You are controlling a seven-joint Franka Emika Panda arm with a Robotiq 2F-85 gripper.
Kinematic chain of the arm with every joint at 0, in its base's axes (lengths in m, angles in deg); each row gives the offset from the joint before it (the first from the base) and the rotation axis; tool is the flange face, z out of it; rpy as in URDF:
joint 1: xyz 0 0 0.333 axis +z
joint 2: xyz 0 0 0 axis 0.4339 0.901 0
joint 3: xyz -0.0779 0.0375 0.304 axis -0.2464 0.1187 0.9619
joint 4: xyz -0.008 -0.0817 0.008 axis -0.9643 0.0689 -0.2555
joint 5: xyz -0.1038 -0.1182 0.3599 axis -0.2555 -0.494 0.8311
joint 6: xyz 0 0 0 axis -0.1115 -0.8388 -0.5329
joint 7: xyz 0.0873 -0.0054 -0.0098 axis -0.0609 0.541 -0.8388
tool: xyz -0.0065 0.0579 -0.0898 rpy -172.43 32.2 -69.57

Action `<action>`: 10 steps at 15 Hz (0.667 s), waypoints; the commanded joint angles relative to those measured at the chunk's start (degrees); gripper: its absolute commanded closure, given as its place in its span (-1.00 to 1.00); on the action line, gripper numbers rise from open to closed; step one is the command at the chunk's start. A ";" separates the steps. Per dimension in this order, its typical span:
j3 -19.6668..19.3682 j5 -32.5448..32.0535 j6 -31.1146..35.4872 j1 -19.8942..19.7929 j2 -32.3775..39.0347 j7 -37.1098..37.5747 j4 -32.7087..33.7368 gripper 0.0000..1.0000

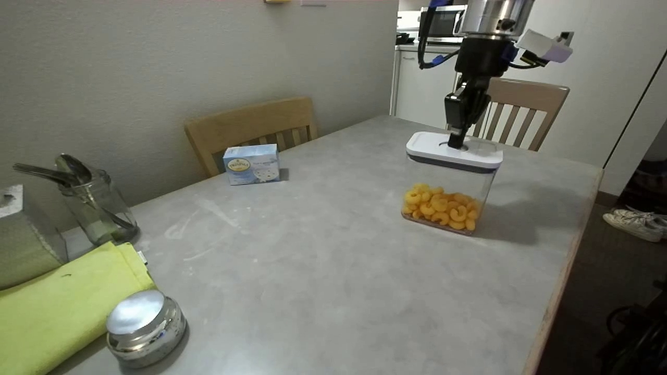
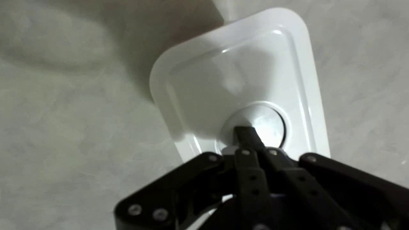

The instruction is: Put the white lid on the storage container then push the button on the lid

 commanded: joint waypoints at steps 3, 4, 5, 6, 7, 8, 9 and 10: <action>-1.37 -12.42 -3.56 0.93 -1.95 7.86 -0.20 1.00; -1.65 -15.63 -4.80 1.05 -3.12 9.82 -0.01 1.00; -1.80 -18.24 -5.93 1.03 -4.29 11.20 0.23 1.00; -1.88 -20.51 -7.15 0.97 -5.26 12.24 0.62 1.00; -1.84 -21.96 -8.04 0.88 -6.00 12.60 1.10 1.00; -1.79 -23.23 -9.13 0.83 -6.60 12.82 1.88 1.00; -1.70 -24.00 -9.95 0.79 -7.12 12.77 2.54 1.00; -1.52 -24.37 -10.81 0.82 -7.46 12.35 3.47 1.00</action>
